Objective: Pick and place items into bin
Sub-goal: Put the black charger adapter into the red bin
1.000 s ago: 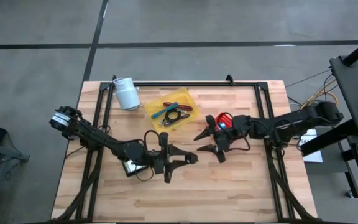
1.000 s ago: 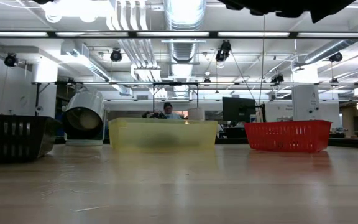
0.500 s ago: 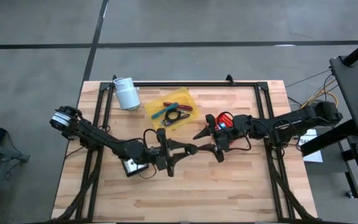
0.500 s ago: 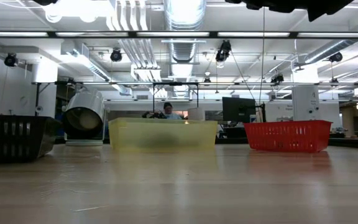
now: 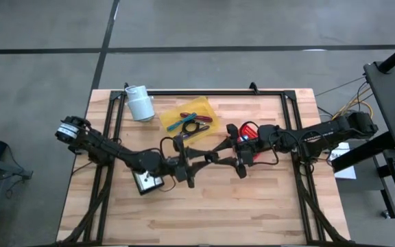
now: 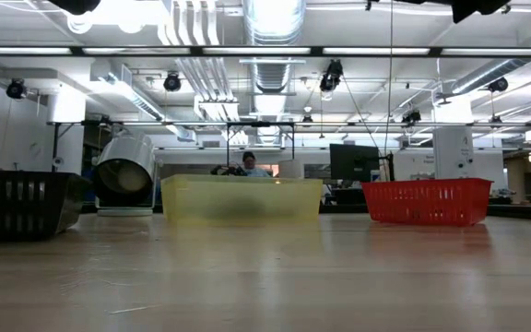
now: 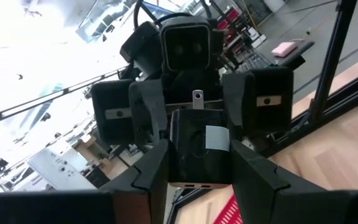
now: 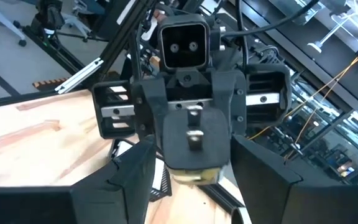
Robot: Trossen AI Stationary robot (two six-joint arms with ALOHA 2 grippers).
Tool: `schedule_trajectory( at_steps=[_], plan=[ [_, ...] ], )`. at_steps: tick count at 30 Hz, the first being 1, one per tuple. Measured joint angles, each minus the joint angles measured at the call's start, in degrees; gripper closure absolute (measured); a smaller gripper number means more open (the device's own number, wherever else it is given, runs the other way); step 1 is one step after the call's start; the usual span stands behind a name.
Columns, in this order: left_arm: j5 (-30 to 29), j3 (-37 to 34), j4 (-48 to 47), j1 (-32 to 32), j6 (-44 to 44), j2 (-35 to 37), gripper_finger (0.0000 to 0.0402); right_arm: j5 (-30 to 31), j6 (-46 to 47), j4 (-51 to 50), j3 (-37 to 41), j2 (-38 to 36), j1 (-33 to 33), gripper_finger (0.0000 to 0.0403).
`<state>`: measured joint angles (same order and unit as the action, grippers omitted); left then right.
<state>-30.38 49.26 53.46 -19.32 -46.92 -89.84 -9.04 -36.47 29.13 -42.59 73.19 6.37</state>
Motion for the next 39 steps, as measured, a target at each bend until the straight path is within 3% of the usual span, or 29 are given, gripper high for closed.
schedule_trajectory(
  at_steps=[18,27,34,39],
  plan=[
    [1.8,0.49,-0.05,1.49,0.04,0.0,0.0281,0.15,-2.73,0.0,-0.11,0.07,-0.04,0.0214],
    [1.93,0.41,0.02,1.65,0.2,0.0,0.0281,0.24,-3.34,-0.05,-0.11,0.07,-0.04,0.0267],
    [1.87,0.4,0.0,1.65,0.25,0.0,0.028,0.43,-3.19,-0.2,-0.11,0.07,-0.04,0.0268],
    [-0.04,0.22,0.37,1.74,0.02,0.02,0.0203,6.09,-1.95,-1.26,-0.04,0.07,0.09,0.0268]
  ],
)
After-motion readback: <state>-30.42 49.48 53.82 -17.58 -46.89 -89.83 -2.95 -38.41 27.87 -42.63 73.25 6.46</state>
